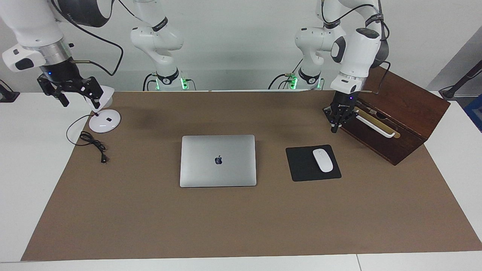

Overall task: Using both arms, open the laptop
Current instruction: 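Move the left gripper in toward the front edge of the laptop, then press the left gripper on the laptop base while the right gripper reaches the lid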

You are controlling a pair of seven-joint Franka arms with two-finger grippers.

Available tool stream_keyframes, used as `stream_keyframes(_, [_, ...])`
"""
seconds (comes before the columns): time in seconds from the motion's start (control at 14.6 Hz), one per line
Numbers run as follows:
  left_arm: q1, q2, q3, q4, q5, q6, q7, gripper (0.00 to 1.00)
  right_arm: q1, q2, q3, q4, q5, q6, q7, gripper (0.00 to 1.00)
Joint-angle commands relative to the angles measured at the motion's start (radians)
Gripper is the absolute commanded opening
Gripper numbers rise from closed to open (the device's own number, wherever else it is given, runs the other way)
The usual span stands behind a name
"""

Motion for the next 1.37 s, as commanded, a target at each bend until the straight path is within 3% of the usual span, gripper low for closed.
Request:
stream_keyframes(0.0, [-0.089,-0.03,0.014,-0.15,-0.017,0.202,-0.056,0.0,-0.015,-0.025,0.007,-0.034,0.0,0.023,0.01,1.0])
stream_keyframes(0.55, [-0.246,0.054,0.014,-0.25,-0.018,0.482,-0.15,0.0,-0.021,0.006,0.007,-0.035,0.001,0.115,0.013,1.0])
stream_keyframes(0.68, [-0.275,0.078,0.014,-0.259,-0.018,0.54,-0.164,0.0,-0.019,0.028,0.007,-0.044,0.062,0.158,0.039,1.0])
stream_keyframes(0.96, [-0.343,0.14,0.014,-0.271,-0.018,0.662,-0.172,0.0,0.014,0.048,0.01,-0.124,0.171,0.348,0.175,1.0])
stream_keyframes(1.3, [-0.406,0.19,0.014,-0.28,-0.018,0.758,-0.172,0.0,0.096,0.055,0.01,-0.337,0.331,0.686,0.28,1.0])
